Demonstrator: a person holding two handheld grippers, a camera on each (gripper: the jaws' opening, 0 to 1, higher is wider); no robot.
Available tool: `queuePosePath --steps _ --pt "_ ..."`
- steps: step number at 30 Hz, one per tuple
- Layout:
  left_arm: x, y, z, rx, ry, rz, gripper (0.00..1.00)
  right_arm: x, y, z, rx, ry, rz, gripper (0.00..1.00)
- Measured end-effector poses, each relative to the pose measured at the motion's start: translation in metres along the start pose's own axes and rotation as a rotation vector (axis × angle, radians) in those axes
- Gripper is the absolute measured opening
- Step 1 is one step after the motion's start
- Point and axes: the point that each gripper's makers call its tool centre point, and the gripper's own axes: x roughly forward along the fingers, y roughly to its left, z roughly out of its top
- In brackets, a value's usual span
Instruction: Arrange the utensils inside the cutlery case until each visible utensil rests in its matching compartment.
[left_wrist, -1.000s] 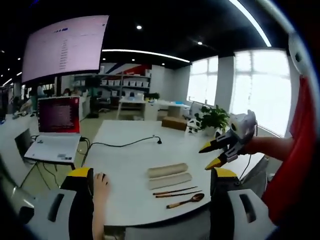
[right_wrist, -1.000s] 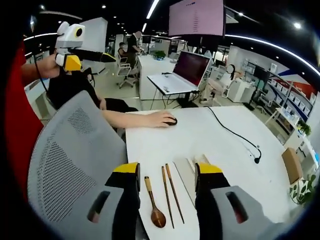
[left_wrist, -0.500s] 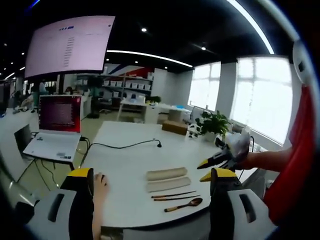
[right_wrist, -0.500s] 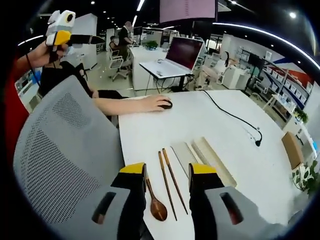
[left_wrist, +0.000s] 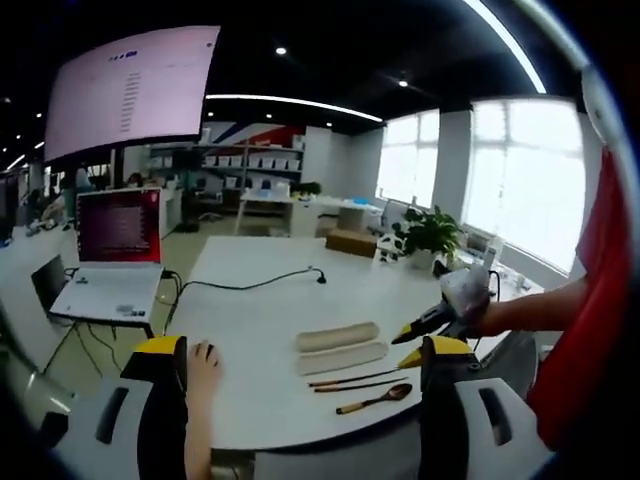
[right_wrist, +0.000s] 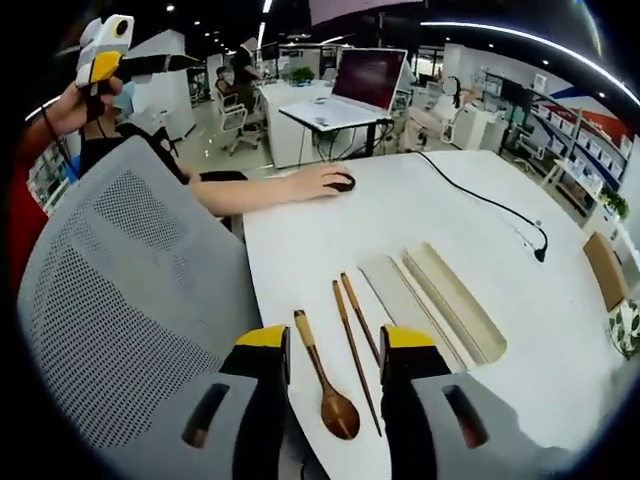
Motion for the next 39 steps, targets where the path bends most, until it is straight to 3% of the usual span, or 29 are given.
queuePosePath --steps 13,16,24,27,30,39 --pt "0.007 0.006 -0.002 -0.009 0.006 -0.004 0.99 0.026 0.008 -0.023 0.031 0.056 0.024 0.32" --pt "0.008 0.008 -0.006 -0.010 0.012 -0.004 0.99 0.032 0.011 -0.034 0.001 0.098 0.033 0.31" --pt "0.006 0.011 -0.007 -0.009 0.020 0.001 0.99 0.040 0.014 -0.035 -0.091 0.129 0.055 0.28" --pt "0.006 0.010 -0.008 -0.007 0.021 0.000 0.99 0.045 0.015 -0.036 -0.079 0.149 0.064 0.22" --pt "0.004 0.008 -0.008 -0.008 0.021 0.005 0.99 0.050 0.017 -0.035 -0.102 0.141 0.067 0.28" --pt "0.000 0.003 -0.016 -0.010 0.023 0.008 0.98 0.062 0.032 -0.051 -0.112 0.179 0.112 0.21"
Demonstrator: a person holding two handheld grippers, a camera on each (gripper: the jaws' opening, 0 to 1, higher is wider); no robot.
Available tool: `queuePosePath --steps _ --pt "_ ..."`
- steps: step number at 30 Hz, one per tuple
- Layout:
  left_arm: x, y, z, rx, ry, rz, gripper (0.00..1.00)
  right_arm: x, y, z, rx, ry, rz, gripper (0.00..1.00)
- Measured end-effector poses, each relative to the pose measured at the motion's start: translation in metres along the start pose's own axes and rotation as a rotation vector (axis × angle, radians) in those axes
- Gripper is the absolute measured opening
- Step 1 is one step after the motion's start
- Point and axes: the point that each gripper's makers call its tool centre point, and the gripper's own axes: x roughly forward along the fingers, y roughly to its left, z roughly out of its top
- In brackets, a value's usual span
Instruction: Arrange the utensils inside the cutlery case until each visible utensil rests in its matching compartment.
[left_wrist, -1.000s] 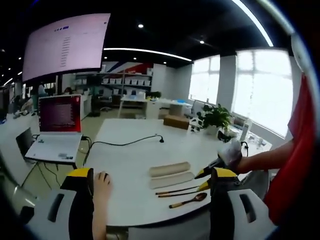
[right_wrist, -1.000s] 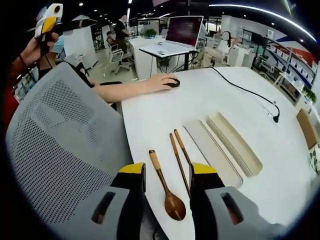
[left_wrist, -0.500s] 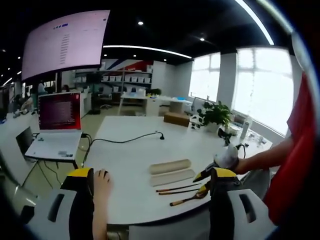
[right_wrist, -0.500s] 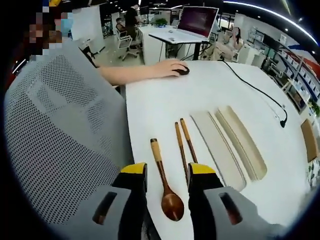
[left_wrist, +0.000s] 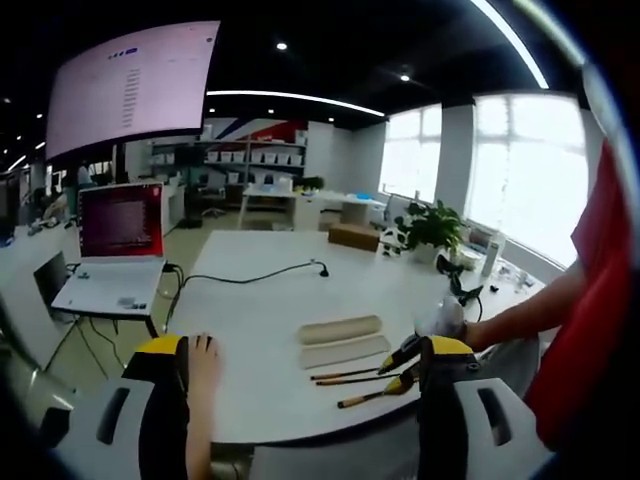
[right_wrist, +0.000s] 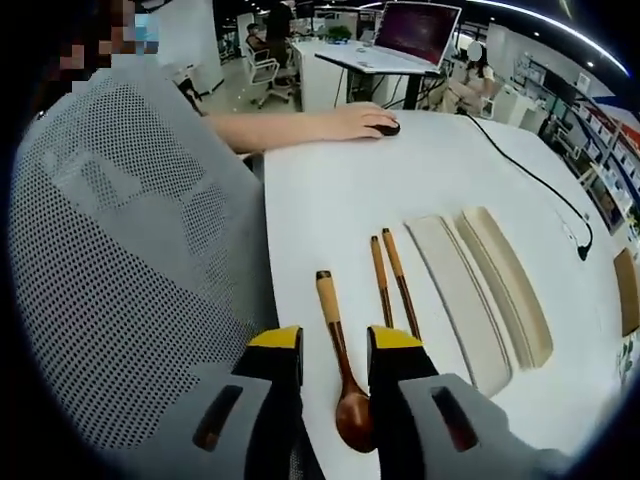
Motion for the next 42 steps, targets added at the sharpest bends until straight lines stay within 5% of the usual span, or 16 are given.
queuePosePath --steps 8,14,28,42 --pt "0.000 -0.003 -0.005 -0.005 0.016 -0.005 0.97 0.014 -0.004 -0.007 -0.069 0.056 0.002 0.17" --pt "0.001 -0.004 -0.004 0.005 0.015 -0.007 0.97 0.019 -0.010 -0.012 -0.037 0.081 0.012 0.08" --pt "-0.002 0.002 -0.009 -0.001 0.024 0.015 0.96 0.037 -0.008 -0.038 -0.132 0.208 0.049 0.11" --pt "-0.004 0.005 -0.012 -0.012 0.026 0.035 0.95 0.044 -0.009 -0.050 -0.154 0.266 0.061 0.08"
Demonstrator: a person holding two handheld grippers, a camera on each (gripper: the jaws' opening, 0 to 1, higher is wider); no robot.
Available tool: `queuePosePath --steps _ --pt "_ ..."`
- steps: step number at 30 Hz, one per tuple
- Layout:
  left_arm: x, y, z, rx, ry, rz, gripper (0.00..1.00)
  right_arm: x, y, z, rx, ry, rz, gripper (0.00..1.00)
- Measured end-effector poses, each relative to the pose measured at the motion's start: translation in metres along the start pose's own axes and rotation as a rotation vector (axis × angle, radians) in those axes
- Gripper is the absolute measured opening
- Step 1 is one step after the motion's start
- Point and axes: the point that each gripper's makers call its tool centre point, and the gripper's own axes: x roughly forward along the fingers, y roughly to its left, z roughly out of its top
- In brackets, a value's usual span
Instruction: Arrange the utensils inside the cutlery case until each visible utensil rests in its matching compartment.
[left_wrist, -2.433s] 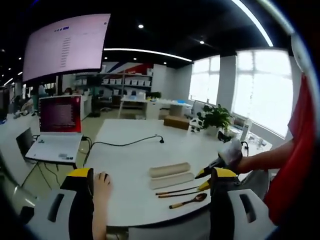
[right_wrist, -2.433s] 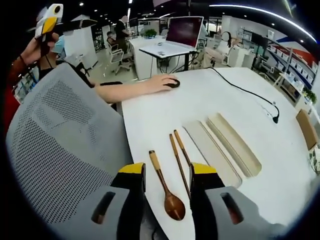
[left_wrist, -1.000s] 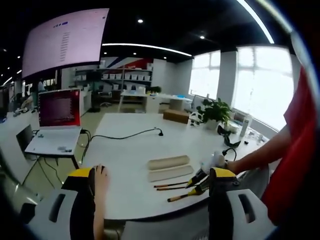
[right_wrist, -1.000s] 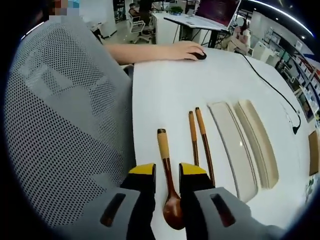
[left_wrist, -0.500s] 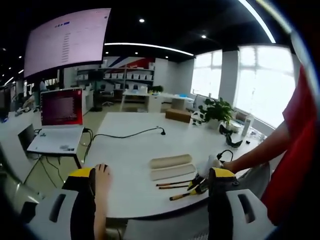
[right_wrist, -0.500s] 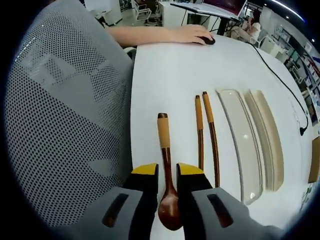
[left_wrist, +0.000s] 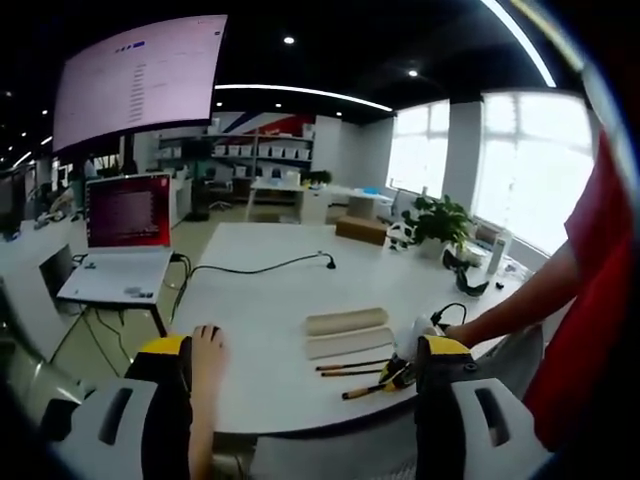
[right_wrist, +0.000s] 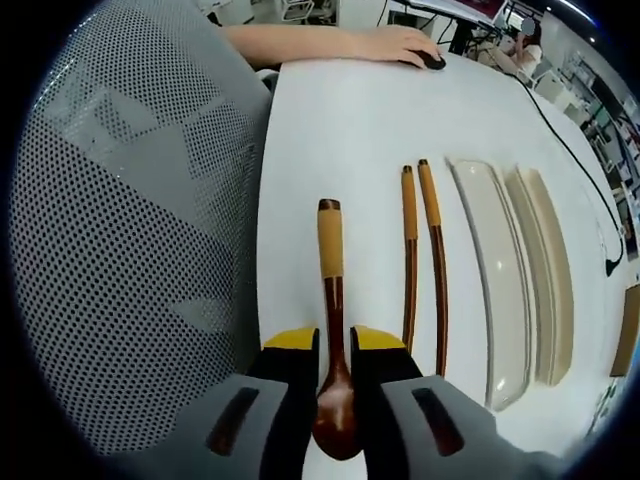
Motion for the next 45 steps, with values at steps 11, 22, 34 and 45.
queuePosePath --steps 11,22,34,45 --pt "0.001 0.008 0.006 -0.003 -0.016 0.009 0.94 0.001 -0.001 -0.001 0.056 0.022 0.031 0.02" --pt "0.004 0.000 0.012 0.012 -0.021 -0.012 0.94 -0.013 -0.005 0.003 0.079 0.024 0.030 0.01" --pt "0.004 -0.001 0.015 0.023 -0.023 -0.021 0.94 -0.025 -0.022 0.005 0.008 0.024 0.008 0.01" --pt "0.002 0.003 0.010 0.020 -0.016 -0.010 0.94 -0.034 -0.033 0.004 -0.001 0.037 0.016 0.01"
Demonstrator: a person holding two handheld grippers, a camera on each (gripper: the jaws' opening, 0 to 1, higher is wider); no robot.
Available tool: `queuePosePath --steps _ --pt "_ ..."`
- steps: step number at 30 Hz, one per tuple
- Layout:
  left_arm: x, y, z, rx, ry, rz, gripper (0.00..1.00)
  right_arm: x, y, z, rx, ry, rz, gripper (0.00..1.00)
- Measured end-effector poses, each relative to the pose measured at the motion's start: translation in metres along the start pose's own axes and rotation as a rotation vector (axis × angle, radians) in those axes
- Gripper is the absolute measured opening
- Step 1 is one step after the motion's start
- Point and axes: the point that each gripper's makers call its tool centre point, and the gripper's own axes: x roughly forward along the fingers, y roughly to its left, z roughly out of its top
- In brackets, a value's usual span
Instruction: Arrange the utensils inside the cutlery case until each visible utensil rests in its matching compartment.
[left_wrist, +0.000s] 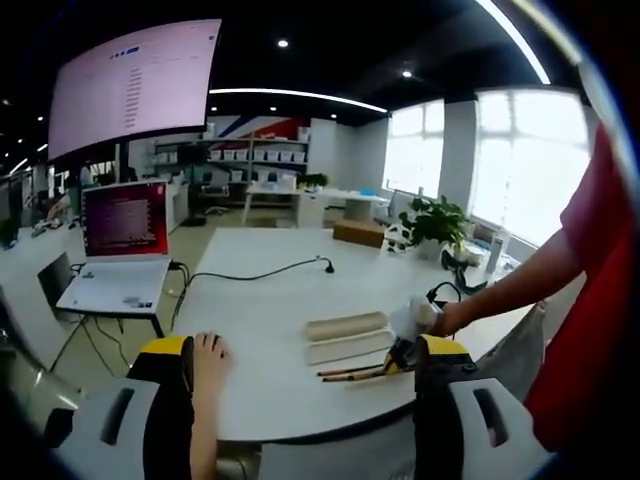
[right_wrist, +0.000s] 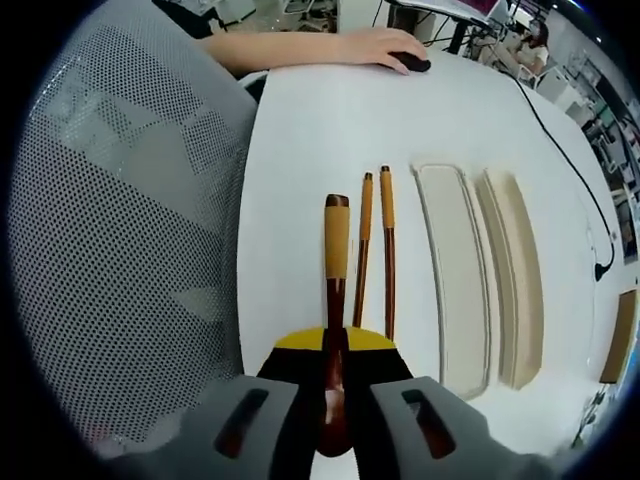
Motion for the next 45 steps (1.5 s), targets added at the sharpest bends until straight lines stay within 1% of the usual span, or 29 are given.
queuePosePath --steps 6,8,10,15,18,23,25,27,31,33,38,41,45 --pt "-0.001 0.001 -0.003 -0.002 0.011 0.005 0.93 -0.005 -0.013 -0.002 -0.004 0.007 -0.005 0.01" --pt "-0.001 0.000 -0.002 -0.024 0.003 -0.004 0.93 -0.007 -0.017 -0.002 -0.009 0.007 -0.004 0.01" --pt "-0.001 0.000 0.001 -0.026 -0.011 -0.001 0.93 -0.008 -0.022 -0.002 -0.009 0.012 -0.007 0.01" --pt "-0.001 0.001 0.000 -0.020 -0.004 0.005 0.93 -0.013 -0.032 -0.002 -0.030 0.019 -0.017 0.01" --pt "0.000 0.000 0.000 -0.030 -0.002 0.004 0.92 -0.017 -0.038 -0.003 -0.039 0.022 -0.023 0.01" --pt "0.001 -0.001 0.001 -0.033 -0.006 0.004 0.92 -0.021 -0.047 -0.006 -0.056 0.032 -0.017 0.01" --pt "0.001 -0.001 0.001 -0.030 -0.006 0.006 0.92 -0.024 -0.049 -0.004 -0.057 0.020 0.001 0.01" --pt "0.002 -0.001 0.001 -0.029 -0.004 0.008 0.92 -0.027 -0.054 -0.003 -0.050 0.018 0.000 0.01" --pt "0.002 -0.002 0.002 -0.036 -0.010 0.006 0.92 -0.032 -0.063 -0.001 -0.085 0.028 -0.008 0.02" --pt "0.002 -0.003 0.003 -0.032 -0.008 0.006 0.92 -0.035 -0.066 0.000 -0.101 0.027 0.001 0.02" --pt "0.002 -0.004 0.003 -0.025 -0.004 0.006 0.92 -0.043 -0.079 0.004 -0.128 0.038 -0.018 0.01" --pt "0.002 -0.004 0.005 -0.017 -0.005 0.006 0.91 -0.050 -0.088 0.011 -0.138 0.035 -0.030 0.01" --pt "0.003 -0.005 0.006 -0.016 -0.008 0.005 0.91 -0.057 -0.095 0.017 -0.151 0.032 -0.032 0.02"
